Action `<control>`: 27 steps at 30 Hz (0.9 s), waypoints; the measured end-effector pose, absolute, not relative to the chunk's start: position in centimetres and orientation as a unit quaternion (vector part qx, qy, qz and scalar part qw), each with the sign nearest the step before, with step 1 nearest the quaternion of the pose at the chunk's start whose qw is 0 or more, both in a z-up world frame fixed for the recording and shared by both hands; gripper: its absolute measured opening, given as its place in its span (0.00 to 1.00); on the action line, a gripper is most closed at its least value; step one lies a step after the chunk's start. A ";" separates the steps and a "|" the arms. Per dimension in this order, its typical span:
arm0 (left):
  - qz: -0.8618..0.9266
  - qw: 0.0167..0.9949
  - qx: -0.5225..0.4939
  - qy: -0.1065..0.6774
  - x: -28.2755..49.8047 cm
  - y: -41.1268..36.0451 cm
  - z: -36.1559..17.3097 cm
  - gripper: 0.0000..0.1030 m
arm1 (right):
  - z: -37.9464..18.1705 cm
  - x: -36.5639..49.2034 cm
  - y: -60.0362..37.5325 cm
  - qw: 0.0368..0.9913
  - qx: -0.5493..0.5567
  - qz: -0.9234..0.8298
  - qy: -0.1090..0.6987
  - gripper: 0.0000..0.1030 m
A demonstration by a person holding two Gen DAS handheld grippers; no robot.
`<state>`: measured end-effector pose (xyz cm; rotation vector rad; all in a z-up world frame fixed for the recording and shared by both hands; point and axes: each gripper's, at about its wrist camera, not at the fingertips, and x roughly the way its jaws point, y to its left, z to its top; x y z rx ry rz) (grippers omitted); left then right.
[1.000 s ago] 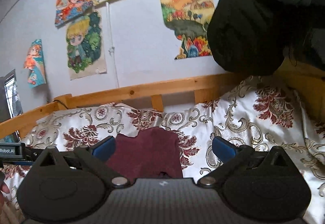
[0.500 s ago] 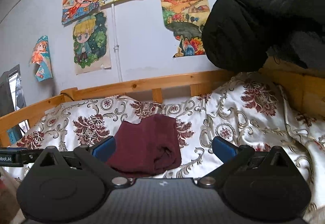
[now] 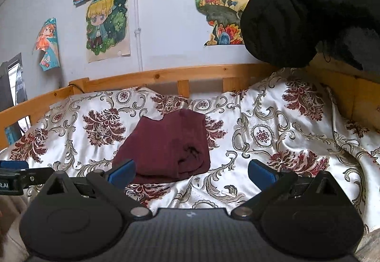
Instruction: Fold small clothes
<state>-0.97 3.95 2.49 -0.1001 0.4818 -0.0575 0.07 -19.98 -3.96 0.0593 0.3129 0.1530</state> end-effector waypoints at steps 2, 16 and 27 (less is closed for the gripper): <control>-0.027 0.969 -0.049 0.240 -0.9 3.9 2.5 0.99 | -4.0 0.1 -20.0 0.984 0.030 0.075 0.158 1.00; -0.031 0.968 -0.043 0.245 -0.9 3.8 2.3 0.99 | -4.1 0.5 -20.0 0.983 0.032 0.073 0.168 1.00; -0.032 0.968 -0.044 0.245 -0.9 3.7 2.3 0.99 | -4.2 0.5 -20.0 0.982 0.033 0.073 0.171 1.00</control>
